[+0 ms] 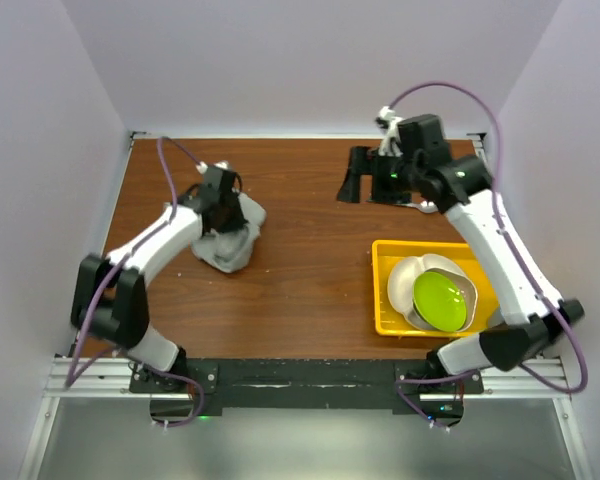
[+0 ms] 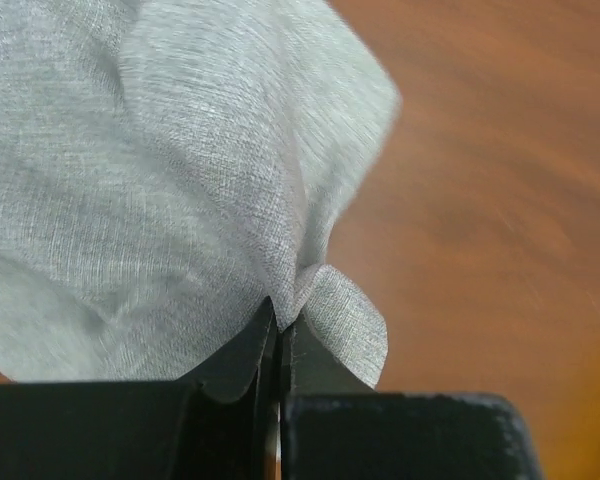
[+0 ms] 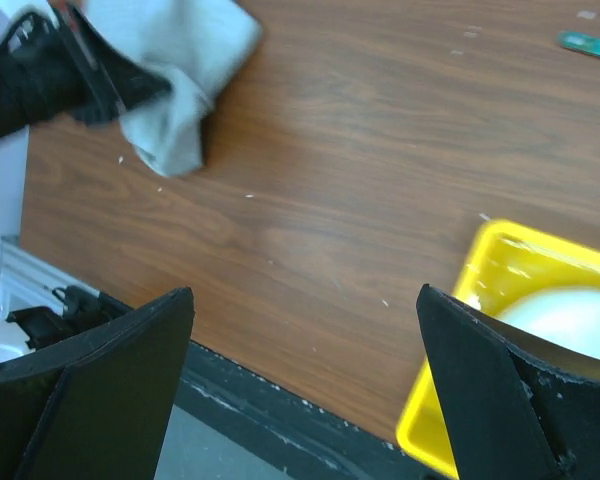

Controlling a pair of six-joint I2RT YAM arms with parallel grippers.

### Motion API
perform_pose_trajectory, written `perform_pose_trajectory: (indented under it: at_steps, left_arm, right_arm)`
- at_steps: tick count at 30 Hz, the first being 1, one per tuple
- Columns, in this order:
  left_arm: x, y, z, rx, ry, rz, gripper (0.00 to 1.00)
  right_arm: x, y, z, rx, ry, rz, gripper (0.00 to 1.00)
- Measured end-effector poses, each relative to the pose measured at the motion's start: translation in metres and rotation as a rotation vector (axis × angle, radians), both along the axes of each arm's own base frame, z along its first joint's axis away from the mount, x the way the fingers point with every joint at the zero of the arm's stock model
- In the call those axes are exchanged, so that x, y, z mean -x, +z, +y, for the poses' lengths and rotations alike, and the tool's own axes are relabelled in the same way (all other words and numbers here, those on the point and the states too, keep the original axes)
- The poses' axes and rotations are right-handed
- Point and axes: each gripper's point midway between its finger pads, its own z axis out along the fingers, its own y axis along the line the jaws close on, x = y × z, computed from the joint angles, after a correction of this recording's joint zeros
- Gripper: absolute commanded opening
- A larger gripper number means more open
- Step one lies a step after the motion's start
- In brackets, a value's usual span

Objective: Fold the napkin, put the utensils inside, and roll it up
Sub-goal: Move the napkin to the centre of the board, then flatten the napkin out

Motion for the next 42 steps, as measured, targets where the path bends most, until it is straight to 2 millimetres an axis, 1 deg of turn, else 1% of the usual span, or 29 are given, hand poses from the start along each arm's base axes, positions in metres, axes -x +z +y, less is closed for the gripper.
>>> perform_pose_trajectory:
  at_steps: [1,2,3,4,5,6,7,8,11,14,15,17,18,20,21,23,24,26,27,29,31,34,38,41,42]
  left_arm:
    - [0.012,0.008,-0.016,0.022,-0.037,-0.02,0.02]
    - [0.03,0.016,-0.034,0.054,-0.087,-0.044,0.07]
    - [0.051,0.023,-0.046,0.086,-0.129,-0.062,0.27]
    - [0.07,0.027,-0.052,0.113,-0.158,-0.068,0.37]
    - [0.087,0.031,-0.053,0.134,-0.173,-0.078,0.48]
    - [0.101,0.033,-0.049,0.148,-0.171,-0.09,0.8]
    - [0.113,0.036,-0.043,0.157,-0.159,-0.097,0.95]
    - [0.122,0.04,-0.037,0.159,-0.152,-0.109,1.0]
    - [0.135,0.059,-0.026,0.173,-0.126,-0.167,1.0]
    - [0.134,0.076,-0.022,0.17,-0.111,-0.193,0.99]
    - [0.128,0.079,-0.023,0.166,-0.107,-0.187,0.97]
    - [0.109,0.081,-0.028,0.155,-0.096,-0.161,0.93]
    - [0.099,0.079,-0.031,0.146,-0.092,-0.144,0.89]
    - [0.074,0.064,-0.036,0.119,-0.081,-0.091,0.83]
    - [0.062,0.054,-0.038,0.1,-0.077,-0.057,0.8]
    - [0.043,0.034,-0.041,0.061,-0.081,0.001,0.79]
    - [0.033,0.027,-0.042,0.036,-0.091,0.023,0.8]
    - [0.006,0.011,-0.046,-0.013,-0.115,0.053,0.84]
    - [-0.007,0.003,-0.047,-0.037,-0.124,0.063,0.87]
    - [-0.023,-0.01,-0.046,-0.083,-0.137,0.077,0.88]
    - [-0.032,-0.019,-0.041,-0.128,-0.153,0.084,0.9]
    - [-0.039,-0.028,-0.034,-0.181,-0.169,0.094,0.89]
    - [-0.05,-0.037,-0.029,-0.226,-0.181,0.104,0.83]
    - [-0.051,-0.05,-0.026,-0.25,-0.183,0.13,0.8]
    - [-0.05,-0.056,-0.025,-0.257,-0.186,0.146,0.79]
  right_arm:
    - [-0.004,-0.006,0.013,0.002,0.027,0.007,0.98]
    - [-0.008,-0.015,0.027,0.007,0.056,0.02,0.98]
    - [-0.013,-0.025,0.04,0.014,0.083,0.036,0.98]
    - [-0.018,-0.035,0.051,0.02,0.103,0.047,0.98]
    - [-0.022,-0.046,0.064,0.028,0.126,0.061,0.98]
    - [-0.027,-0.061,0.077,0.036,0.152,0.081,0.98]
    - [-0.033,-0.077,0.09,0.042,0.179,0.098,0.98]
    - [-0.037,-0.094,0.1,0.049,0.2,0.121,0.98]
    - [-0.044,-0.142,0.118,0.072,0.252,0.192,0.98]
    - [-0.05,-0.185,0.127,0.091,0.28,0.263,0.96]
    - [-0.051,-0.196,0.128,0.1,0.283,0.284,0.95]
    - [-0.049,-0.217,0.127,0.119,0.281,0.325,0.87]
    - [-0.046,-0.226,0.125,0.127,0.278,0.342,0.79]
    - [-0.037,-0.241,0.119,0.143,0.272,0.381,0.76]
    - [-0.034,-0.245,0.117,0.145,0.268,0.4,0.76]
    - [-0.033,-0.251,0.117,0.15,0.265,0.413,0.76]
    - [-0.033,-0.255,0.117,0.15,0.266,0.414,0.77]
    - [-0.032,-0.261,0.116,0.154,0.265,0.418,0.74]
    - [-0.03,-0.264,0.114,0.159,0.263,0.425,0.73]
    - [-0.029,-0.27,0.114,0.162,0.258,0.435,0.73]
    - [-0.031,-0.272,0.117,0.157,0.252,0.434,0.73]
    - [-0.034,-0.276,0.122,0.161,0.23,0.421,0.73]
    - [-0.032,-0.282,0.134,0.175,0.207,0.404,0.73]
    - [-0.027,-0.289,0.143,0.195,0.2,0.398,0.7]
    - [-0.027,-0.289,0.145,0.195,0.199,0.394,0.68]
